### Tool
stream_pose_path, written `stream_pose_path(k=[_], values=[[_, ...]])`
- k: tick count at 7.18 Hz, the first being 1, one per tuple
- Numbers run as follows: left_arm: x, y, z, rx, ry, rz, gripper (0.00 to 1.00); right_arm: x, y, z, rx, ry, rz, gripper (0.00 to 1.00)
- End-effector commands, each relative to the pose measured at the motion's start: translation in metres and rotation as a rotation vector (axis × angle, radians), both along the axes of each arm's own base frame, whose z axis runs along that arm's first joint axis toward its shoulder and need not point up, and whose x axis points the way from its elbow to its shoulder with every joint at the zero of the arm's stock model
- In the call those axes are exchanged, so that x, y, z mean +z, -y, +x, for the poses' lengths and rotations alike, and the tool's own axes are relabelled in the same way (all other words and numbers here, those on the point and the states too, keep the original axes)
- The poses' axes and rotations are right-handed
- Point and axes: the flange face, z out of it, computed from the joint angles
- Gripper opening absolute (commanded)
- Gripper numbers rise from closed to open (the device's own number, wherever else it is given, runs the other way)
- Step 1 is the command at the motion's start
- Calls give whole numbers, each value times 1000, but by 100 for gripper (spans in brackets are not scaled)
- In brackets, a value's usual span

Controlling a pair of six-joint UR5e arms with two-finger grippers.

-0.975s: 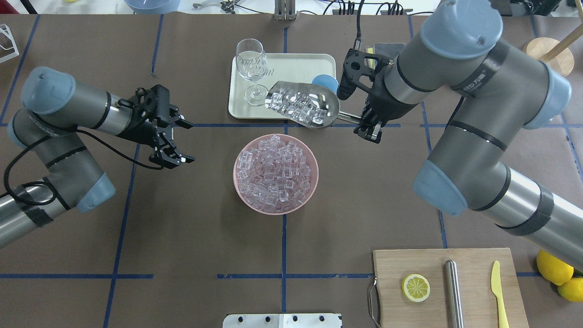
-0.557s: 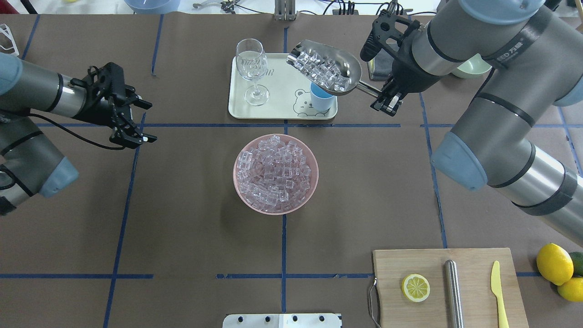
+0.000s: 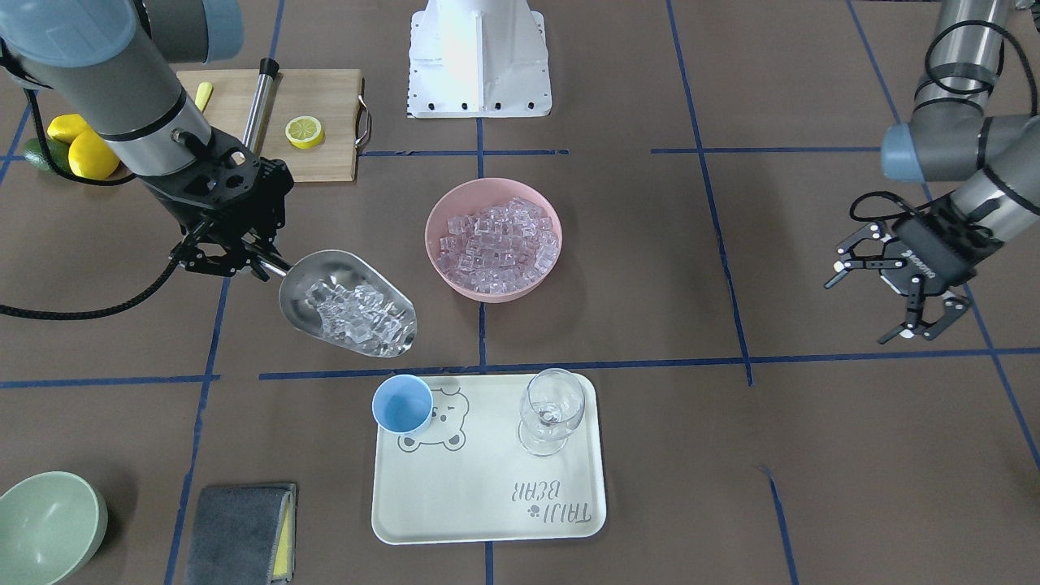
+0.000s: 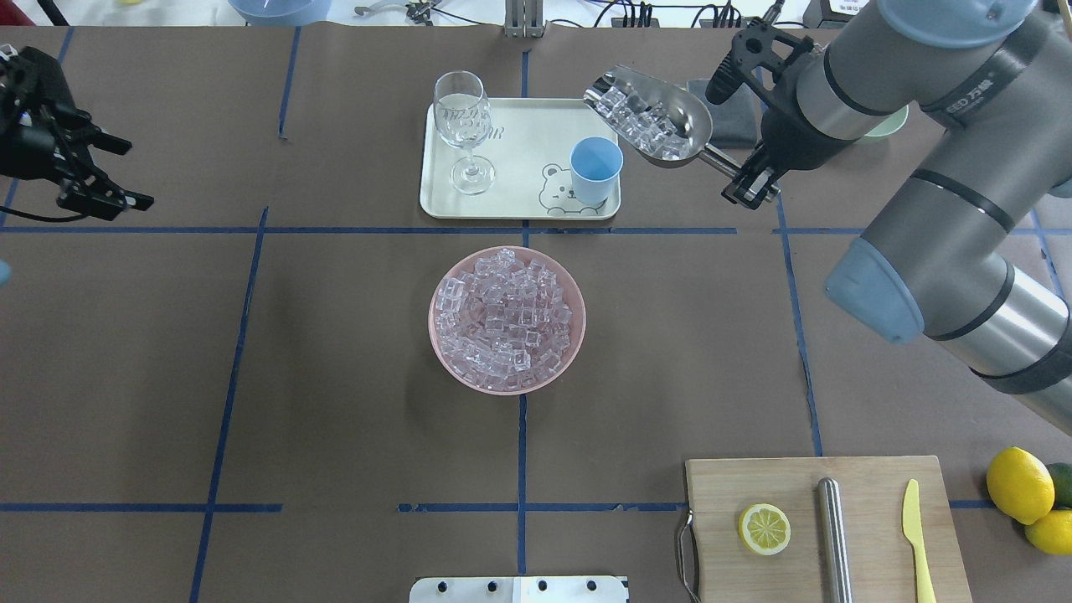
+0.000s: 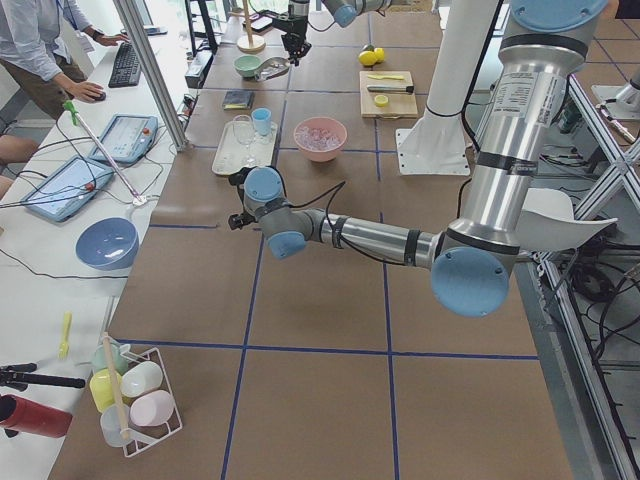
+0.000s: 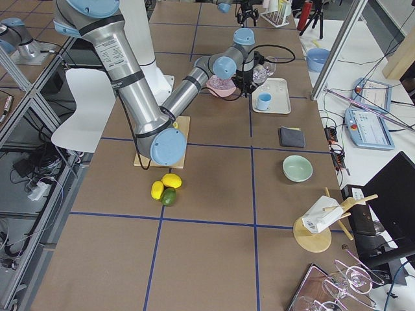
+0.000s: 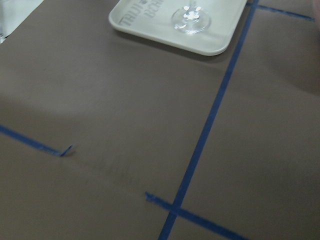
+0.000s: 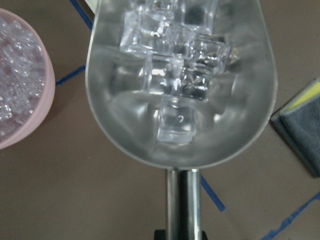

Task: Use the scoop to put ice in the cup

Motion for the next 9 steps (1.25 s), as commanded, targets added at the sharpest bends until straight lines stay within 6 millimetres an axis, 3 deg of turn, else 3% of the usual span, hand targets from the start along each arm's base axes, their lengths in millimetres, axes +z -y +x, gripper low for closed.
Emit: stream_pose_path(k=[1,2,3,4,5,7,9], values=[[-25,5,-103,-163,43,-181,100,42,2,11,38,-85,-72,0],[-5,-4,-128,-205,69,-280,100,49,2,12,42,-135,-124,0],[21,-19,-147,-234,77,-329,100,46,0,7,34,-173,-166,0],[33,-24,-160,-256,79,-355,100,35,-2,-6,22,-218,-190,0],[35,-25,-177,-288,75,-361,100,15,-5,-23,15,-261,-182,0],[32,-26,-185,-302,71,-356,100,9,1,-47,-2,-295,-206,0],[32,-26,-185,-303,71,-357,100,-19,19,-72,-13,-350,-267,0]])
